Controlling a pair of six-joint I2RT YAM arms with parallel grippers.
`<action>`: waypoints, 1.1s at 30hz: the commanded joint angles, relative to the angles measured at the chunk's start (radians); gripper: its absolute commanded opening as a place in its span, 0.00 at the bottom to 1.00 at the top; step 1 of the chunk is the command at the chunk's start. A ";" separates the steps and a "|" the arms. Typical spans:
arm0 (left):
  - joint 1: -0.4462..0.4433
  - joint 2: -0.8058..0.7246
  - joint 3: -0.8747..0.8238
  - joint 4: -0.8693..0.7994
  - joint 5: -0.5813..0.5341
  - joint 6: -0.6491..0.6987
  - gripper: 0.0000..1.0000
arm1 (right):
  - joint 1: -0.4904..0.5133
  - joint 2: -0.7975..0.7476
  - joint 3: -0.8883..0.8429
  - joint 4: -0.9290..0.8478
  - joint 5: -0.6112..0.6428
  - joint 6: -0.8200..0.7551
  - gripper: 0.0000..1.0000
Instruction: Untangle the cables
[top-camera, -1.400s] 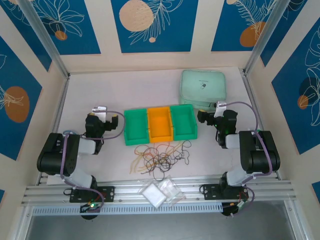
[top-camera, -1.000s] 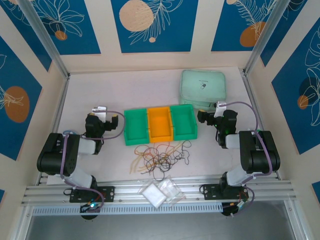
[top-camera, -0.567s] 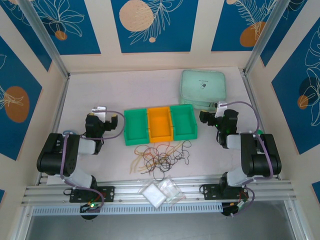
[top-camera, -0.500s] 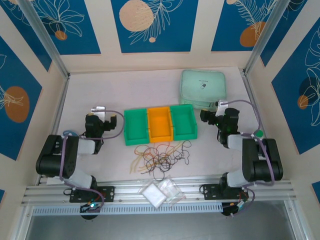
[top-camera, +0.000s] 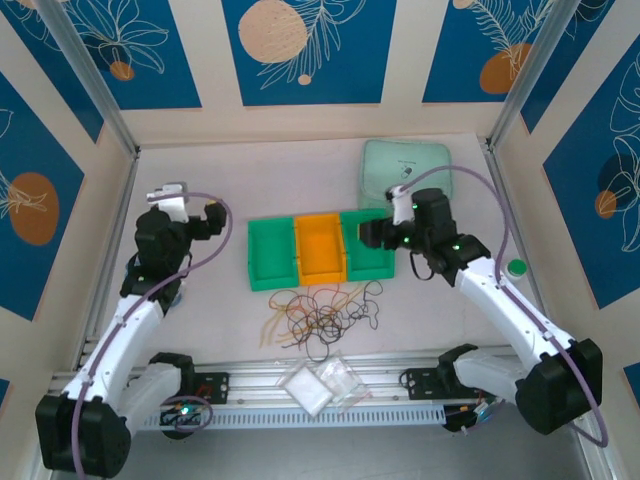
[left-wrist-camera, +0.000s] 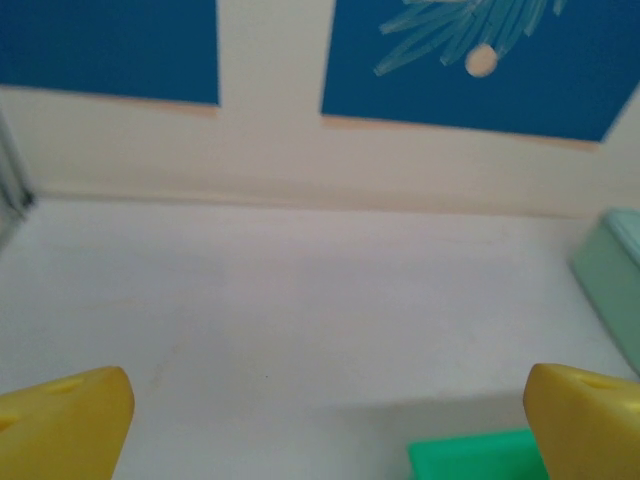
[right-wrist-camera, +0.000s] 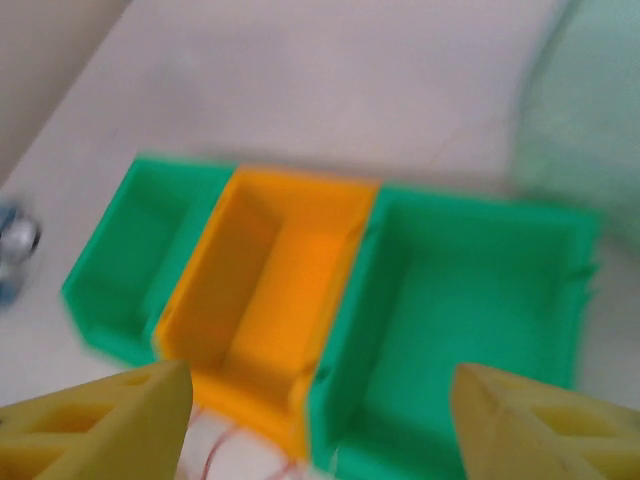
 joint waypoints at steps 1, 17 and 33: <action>-0.039 -0.030 -0.016 -0.251 0.126 -0.087 1.00 | 0.085 0.023 0.055 -0.343 0.008 0.074 0.60; -0.389 -0.088 -0.035 -0.437 -0.153 -0.155 1.00 | 0.421 0.289 0.066 -0.167 -0.120 0.293 0.43; -0.450 -0.011 -0.010 -0.420 -0.206 -0.151 1.00 | 0.464 0.483 0.132 -0.144 -0.045 0.308 0.40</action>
